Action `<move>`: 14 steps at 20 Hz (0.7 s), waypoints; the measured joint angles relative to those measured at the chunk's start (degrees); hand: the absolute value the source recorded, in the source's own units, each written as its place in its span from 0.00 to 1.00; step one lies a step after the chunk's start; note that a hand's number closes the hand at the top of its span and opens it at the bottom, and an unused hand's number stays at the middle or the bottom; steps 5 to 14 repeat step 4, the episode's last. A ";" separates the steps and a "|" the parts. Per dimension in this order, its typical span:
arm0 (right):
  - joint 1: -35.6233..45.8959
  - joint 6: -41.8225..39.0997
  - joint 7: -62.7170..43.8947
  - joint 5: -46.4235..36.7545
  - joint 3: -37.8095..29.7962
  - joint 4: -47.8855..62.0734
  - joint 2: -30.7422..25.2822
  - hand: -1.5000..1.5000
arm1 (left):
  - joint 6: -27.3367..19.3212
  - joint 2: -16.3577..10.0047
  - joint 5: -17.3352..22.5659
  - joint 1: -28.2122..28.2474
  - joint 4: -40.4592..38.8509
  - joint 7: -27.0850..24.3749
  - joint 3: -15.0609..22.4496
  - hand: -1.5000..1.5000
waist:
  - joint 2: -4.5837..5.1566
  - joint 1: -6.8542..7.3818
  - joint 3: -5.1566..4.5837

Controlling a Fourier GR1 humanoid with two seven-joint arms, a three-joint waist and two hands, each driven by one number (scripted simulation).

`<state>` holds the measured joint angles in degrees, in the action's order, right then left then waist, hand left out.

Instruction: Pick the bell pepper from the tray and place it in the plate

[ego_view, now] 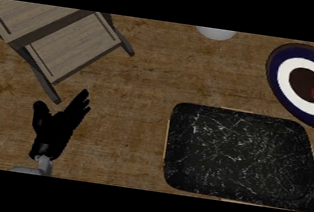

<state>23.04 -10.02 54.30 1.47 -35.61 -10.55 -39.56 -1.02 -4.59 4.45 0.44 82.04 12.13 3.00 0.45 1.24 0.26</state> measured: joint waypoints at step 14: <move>-1.83 0.62 0.91 -0.21 1.01 -0.28 1.14 0.00 | -0.32 0.55 -0.48 0.14 -0.10 0.44 0.27 0.50 | -0.12 -0.29 -0.03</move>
